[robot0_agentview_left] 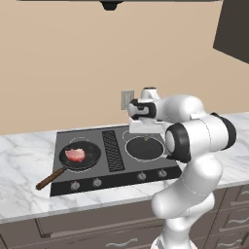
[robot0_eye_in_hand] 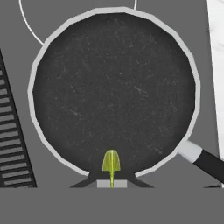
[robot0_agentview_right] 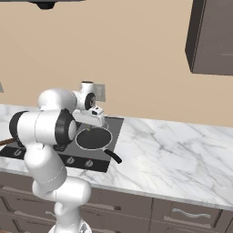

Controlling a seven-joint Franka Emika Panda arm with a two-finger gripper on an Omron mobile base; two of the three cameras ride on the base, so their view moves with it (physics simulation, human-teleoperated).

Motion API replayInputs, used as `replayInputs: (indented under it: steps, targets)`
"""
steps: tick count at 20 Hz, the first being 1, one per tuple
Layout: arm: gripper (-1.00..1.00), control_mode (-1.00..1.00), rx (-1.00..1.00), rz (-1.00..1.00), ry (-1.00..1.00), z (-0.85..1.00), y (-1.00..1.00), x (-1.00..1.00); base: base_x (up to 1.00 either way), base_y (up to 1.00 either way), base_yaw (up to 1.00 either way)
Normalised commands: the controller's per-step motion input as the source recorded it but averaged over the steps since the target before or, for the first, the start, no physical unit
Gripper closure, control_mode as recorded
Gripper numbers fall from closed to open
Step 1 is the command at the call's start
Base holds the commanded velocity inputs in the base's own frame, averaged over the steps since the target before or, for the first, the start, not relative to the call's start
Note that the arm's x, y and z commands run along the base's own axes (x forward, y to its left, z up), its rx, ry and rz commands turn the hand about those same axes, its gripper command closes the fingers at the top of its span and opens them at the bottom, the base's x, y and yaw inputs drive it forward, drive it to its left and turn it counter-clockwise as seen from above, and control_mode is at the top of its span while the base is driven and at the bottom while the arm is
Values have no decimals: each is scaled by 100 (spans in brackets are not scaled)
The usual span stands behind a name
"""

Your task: Place both pans onto different burners. Then place the lemon wedge and the steak on different pans.

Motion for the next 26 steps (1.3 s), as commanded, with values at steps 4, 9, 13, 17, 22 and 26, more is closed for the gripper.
replayInputs:
  steps: [4, 9, 13, 17, 22, 26]
  targets:
    - [100, -100, 0, 0, 0, -50, 0, 0, 0, 0, 0]
    - [100, -100, 0, 0, 0, -27, 0, 11, 0, 0, 0]
    - [100, -100, 0, 0, 0, -13, -1, 19, 0, 0, 0]
    - [100, -100, 0, 0, 0, -19, 0, 15, 0, 0, 0]
    - [100, -100, 0, 0, 0, -23, 0, 8, 0, 0, 0]
    - [100, -100, 0, 0, 0, -24, 0, 6, 0, 0, 0]
